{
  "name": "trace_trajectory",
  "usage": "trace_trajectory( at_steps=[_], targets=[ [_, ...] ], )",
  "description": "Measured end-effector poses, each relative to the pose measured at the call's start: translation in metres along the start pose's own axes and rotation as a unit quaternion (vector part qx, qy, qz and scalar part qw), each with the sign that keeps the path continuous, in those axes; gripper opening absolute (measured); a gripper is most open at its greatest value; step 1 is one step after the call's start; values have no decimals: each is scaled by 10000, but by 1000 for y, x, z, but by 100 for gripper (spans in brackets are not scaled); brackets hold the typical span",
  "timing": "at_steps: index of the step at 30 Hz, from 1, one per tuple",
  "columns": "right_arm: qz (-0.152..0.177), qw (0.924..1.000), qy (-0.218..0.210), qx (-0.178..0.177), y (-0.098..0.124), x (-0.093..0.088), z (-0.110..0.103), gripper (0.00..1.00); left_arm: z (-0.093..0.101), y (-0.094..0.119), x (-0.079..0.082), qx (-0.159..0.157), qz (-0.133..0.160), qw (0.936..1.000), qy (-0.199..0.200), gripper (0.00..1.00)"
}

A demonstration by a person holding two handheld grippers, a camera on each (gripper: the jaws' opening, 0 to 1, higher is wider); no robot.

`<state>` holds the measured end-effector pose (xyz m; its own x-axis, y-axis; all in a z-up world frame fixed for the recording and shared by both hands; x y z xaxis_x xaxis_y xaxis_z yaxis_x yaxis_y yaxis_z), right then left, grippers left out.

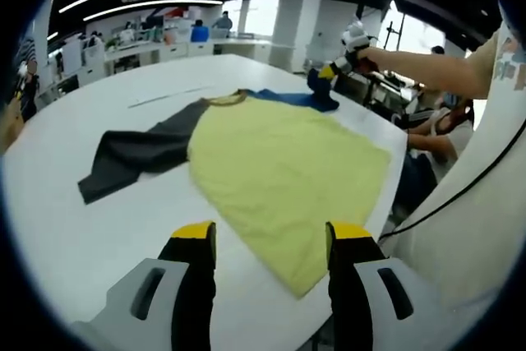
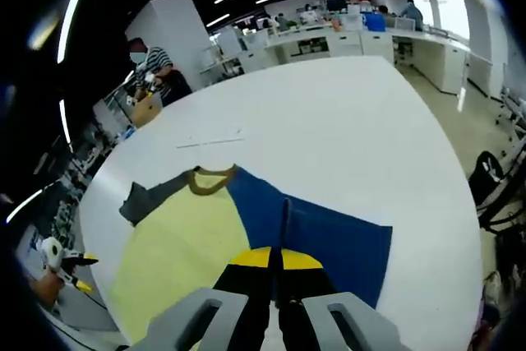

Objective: Fold the garment on the visible template until the final outline fits inside the template.

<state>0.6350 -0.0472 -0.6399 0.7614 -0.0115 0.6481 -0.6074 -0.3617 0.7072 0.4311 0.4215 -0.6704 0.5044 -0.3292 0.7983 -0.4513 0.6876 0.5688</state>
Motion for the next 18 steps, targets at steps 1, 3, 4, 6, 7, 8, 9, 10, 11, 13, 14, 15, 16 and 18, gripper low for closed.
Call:
trace_trajectory(
  at_steps=[1,3,4,6,7,8,9,10,11,13,14,15,16,18],
  targets=[
    [0,10000,-5,26,-2,1,-3,0,0,0,0,-3,-4,10000,5,51],
    [-14,10000,7,65,-5,1,-9,0,0,0,0,-3,-1,10000,7,51],
    [-24,10000,16,75,-6,2,-11,0,0,0,0,-5,3,10000,9,51],
    [-52,9999,40,108,-10,3,-15,0,-1,0,1,-2,10,10000,11,51],
    [-73,9999,48,126,-13,4,-16,0,-1,0,1,-1,12,10000,12,51],
    [-85,9999,58,134,-14,5,-17,0,-1,0,1,-1,13,10000,15,51],
    [-104,9998,73,148,-17,6,-20,0,-1,0,1,1,13,10000,12,51],
    [-117,9998,82,162,-18,6,-21,0,-1,0,1,7,8,10000,7,51],
    [-134,9997,92,175,-20,6,-23,0,-2,1,1,11,8,10000,10,51],
    [-153,9996,101,205,-23,7,-27,0,-2,2,0,26,15,10000,32,51],
    [-160,9996,98,222,-25,8,-29,0,-3,2,-1,35,14,10000,47,51],
    [-164,9995,104,242,-27,8,-31,0,-3,2,-1,37,11,10000,50,51],
    [-173,9994,118,276,-29,10,-34,0,-3,2,-1,41,4,10000,52,51],
    [-193,9992,155,322,-33,11,-40,0,-3,2,-2,48,-1,10000,52,51]
  ],
)
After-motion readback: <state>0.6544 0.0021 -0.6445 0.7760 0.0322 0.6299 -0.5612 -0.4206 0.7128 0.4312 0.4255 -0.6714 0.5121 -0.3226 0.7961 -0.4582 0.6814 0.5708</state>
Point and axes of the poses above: the point that each gripper's makers call its tool centre point, and the gripper's own axes: y roughly backward along the fingers, z roughly to its right, x roughly out of its top, the point moved 8 cm from there along y, roughly backward along the fingers, and after that the axes turned 3 degrees about -x, right-handed, at the moved point
